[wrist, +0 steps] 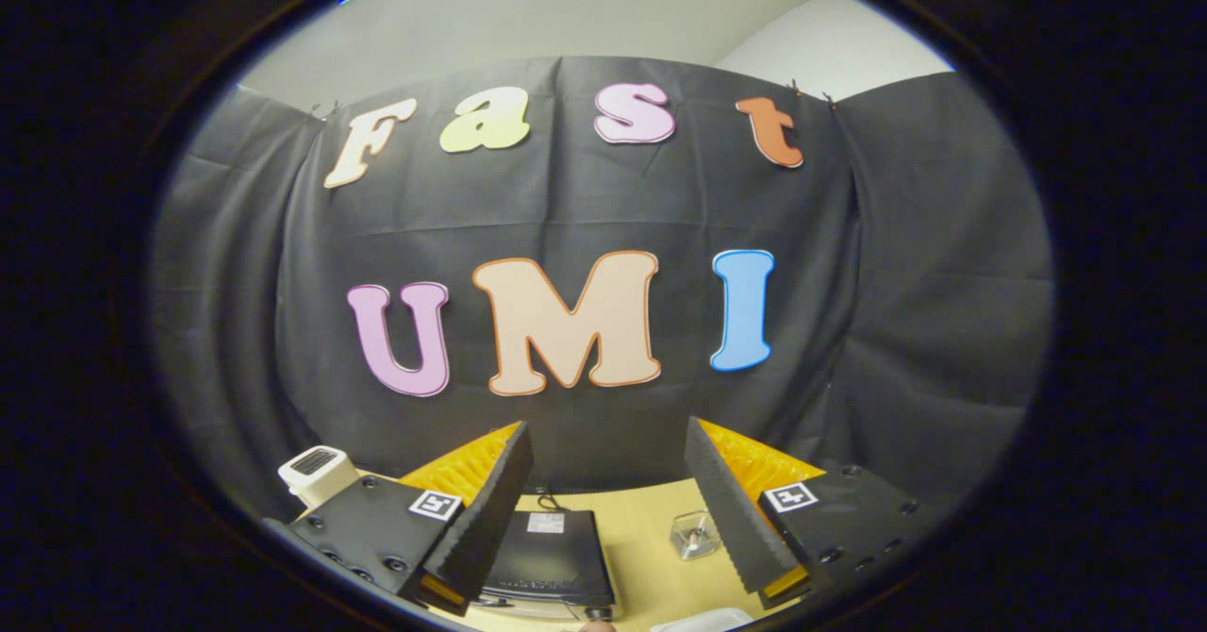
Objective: Open the toaster oven, put the food inside, and close the toaster oven door.
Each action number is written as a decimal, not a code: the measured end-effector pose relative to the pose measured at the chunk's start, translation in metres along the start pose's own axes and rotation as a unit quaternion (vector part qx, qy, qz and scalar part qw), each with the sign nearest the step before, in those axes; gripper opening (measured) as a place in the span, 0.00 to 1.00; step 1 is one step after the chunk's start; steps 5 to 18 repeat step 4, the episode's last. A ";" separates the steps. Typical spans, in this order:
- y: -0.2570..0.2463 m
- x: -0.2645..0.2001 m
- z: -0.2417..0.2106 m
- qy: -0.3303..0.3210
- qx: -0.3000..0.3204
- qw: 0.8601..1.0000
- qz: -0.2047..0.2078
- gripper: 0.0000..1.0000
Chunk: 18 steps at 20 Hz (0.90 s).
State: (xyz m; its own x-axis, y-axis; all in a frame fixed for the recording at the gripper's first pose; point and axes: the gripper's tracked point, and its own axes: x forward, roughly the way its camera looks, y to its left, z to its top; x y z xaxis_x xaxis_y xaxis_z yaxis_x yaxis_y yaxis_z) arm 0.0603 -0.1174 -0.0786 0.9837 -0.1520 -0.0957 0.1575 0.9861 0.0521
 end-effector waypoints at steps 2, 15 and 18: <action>-0.011 0.001 0.000 -0.001 0.007 1.000 -0.007 1.00; -0.021 0.001 0.001 -0.003 0.012 1.000 -0.013 1.00; -0.021 0.001 0.001 -0.003 0.012 1.000 -0.013 1.00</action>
